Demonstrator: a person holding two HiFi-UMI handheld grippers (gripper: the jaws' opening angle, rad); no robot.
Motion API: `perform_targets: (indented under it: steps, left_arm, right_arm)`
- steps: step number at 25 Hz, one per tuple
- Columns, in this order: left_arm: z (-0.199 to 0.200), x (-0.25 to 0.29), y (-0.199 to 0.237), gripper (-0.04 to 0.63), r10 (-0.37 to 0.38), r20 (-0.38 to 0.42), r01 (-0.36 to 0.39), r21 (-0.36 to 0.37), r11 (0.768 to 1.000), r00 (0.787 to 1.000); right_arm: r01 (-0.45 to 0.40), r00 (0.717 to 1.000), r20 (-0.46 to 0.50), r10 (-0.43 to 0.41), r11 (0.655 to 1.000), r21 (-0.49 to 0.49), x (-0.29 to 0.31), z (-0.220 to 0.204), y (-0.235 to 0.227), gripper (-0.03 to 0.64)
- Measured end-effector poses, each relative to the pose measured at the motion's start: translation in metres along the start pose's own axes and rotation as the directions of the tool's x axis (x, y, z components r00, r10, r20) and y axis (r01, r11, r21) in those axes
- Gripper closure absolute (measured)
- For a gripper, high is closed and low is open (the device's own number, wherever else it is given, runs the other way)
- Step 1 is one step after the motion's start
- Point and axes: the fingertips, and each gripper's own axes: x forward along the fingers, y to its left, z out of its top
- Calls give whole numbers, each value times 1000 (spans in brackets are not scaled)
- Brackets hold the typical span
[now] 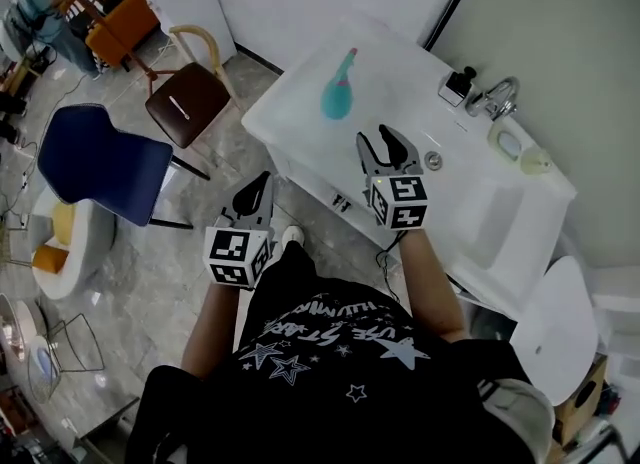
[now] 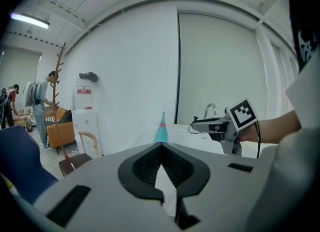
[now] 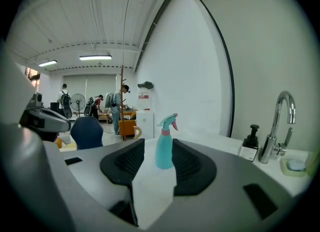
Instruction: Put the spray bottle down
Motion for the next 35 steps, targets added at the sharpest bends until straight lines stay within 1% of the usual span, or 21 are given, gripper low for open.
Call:
perform_targets:
  steps: [2,5,8,11,14,17,20,27,30,35]
  left_arm:
    - [-4,-16,-23,580,12,11,-12,3,1000,1000]
    - [-15,-40,-57,580,28,22,-28,-1,1000,999]
    - [-29,-65,-87,580,43,5,-43,-35,998,999]
    - [-44,-88,-115,580,61,-25,-62,-43,997,998]
    - [-55,-109,-137,580,90,-51,-92,-57,994,995]
    - [-64,-130,-151,580,123,-71,-128,-73,989,990]
    - [-69,-142,-160,580,147,-79,-153,-78,985,986]
    - [-70,-158,-169,580,187,-43,-190,-71,979,981]
    - [-77,-172,-175,580,190,-37,-193,-76,978,981]
    - [-101,-205,-186,580,200,-30,-202,-99,974,979]
  right_arm:
    - [-14,1000,21,14,1000,0,-25,-1,-1,474]
    - [-29,999,38,29,1000,3,-61,-8,-1,514]
    - [-47,998,35,46,999,11,-91,-16,-1,543]
    - [-62,998,15,61,997,38,-119,-30,-2,603]
    - [-82,997,-5,83,995,61,-137,-45,-2,604]
    - [-136,990,-13,137,986,93,-151,-55,7,604]
    - [-181,983,-18,183,980,83,-160,-59,15,604]
    - [-268,963,-5,269,963,36,-181,-58,46,606]
    - [-286,958,-14,287,958,31,-194,-65,60,606]
    - [-299,953,-36,300,954,9,-220,-80,81,606]
